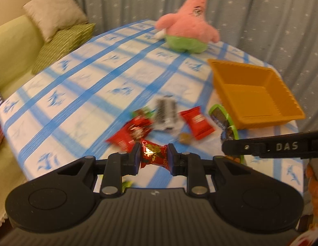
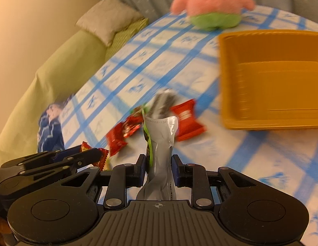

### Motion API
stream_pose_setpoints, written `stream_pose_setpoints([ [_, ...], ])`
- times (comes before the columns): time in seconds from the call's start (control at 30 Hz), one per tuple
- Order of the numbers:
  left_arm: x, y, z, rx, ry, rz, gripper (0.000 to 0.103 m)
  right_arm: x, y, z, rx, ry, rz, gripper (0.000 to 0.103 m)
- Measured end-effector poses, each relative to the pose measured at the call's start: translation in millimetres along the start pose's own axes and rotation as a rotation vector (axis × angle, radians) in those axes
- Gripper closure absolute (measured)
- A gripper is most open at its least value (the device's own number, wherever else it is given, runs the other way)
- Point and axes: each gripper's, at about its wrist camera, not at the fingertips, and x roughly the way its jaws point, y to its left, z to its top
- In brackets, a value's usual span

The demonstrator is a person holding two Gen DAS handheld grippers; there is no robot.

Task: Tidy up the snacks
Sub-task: 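Carry the silver pouch and red candy over the orange tray with both tools, then open both grippers to drop the pouch and red candy into the tray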

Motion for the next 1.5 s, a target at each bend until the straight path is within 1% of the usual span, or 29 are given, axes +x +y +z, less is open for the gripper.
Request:
stream_pose_setpoints([
  [0.1,4.4,-20.3,9.8,0.033,-0.014,-0.037,0.079,-24.5,-20.2,5.6,0.032,-0.038,-0.020,0.076],
  [0.3,18.0,-59.1,31.5,0.071,-0.032,-0.119,0.079,-69.7,-62.5,23.4,0.084,-0.136,-0.096,0.076],
  [0.5,32.7,-100.9,56.5,0.118,-0.061,-0.178,0.079,-94.1,-104.7,44.0,0.116,-0.198,-0.180,0.076],
  [0.63,44.8,-126.0,71.9,0.138,-0.071,-0.199,0.079,-102.8,-132.0,55.3,0.131,-0.219,-0.213,0.076],
  [0.8,66.5,-150.5,85.8,0.152,-0.061,-0.211,0.079,-101.6,-157.3,68.8,0.122,-0.228,-0.232,0.076],
  [1.0,90.2,-166.6,93.1,0.162,-0.032,-0.207,0.079,-87.1,-177.2,83.6,0.083,-0.218,-0.237,0.076],
  [1.33,112.9,-177.6,91.7,0.172,0.012,-0.203,0.079,-53.0,-196.7,87.1,0.042,-0.135,-0.271,0.076],
  [1.5,120.5,-180.5,90.9,0.172,0.029,-0.205,0.079,-46.7,-203.0,87.2,0.037,-0.126,-0.278,0.076],
])
